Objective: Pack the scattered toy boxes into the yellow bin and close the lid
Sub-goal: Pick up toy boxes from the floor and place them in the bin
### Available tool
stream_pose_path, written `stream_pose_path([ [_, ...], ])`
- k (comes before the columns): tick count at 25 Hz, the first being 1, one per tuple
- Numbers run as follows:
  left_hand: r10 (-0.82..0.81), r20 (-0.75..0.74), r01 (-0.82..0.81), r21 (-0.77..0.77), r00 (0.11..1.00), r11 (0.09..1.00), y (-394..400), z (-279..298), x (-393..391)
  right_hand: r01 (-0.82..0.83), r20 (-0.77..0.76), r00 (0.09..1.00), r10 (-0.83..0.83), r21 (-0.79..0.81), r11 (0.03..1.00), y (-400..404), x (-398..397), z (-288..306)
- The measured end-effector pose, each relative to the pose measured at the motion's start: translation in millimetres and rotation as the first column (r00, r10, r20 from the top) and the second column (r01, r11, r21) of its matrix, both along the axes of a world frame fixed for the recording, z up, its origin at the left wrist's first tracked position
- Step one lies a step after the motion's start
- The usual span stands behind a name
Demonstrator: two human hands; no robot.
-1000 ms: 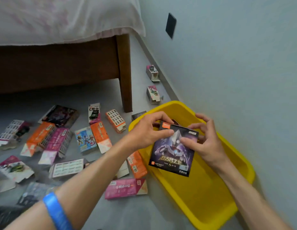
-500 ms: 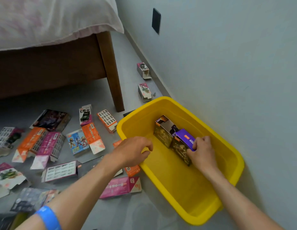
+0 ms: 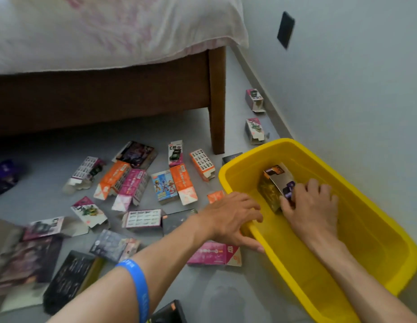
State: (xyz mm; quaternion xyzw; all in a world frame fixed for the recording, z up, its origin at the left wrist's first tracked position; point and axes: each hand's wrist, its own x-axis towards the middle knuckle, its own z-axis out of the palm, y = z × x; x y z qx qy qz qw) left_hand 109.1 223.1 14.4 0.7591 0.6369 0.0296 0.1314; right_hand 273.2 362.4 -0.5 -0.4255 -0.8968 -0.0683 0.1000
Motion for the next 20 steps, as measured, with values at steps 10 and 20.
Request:
stream_pose_path([
  [10,0.853,-0.021,-0.852,-0.045,0.522,0.521,-177.5,-29.8,-133.0,-0.626,-0.176,0.779,0.602,-0.267,0.733,-140.2,-180.3,10.7],
  [20,0.839,-0.255,-0.875,-0.074,0.481,0.479,-263.7,-4.0,-277.9,-0.701,0.03,0.587,0.809,-0.48,0.527,-185.1,-311.5,18.9],
])
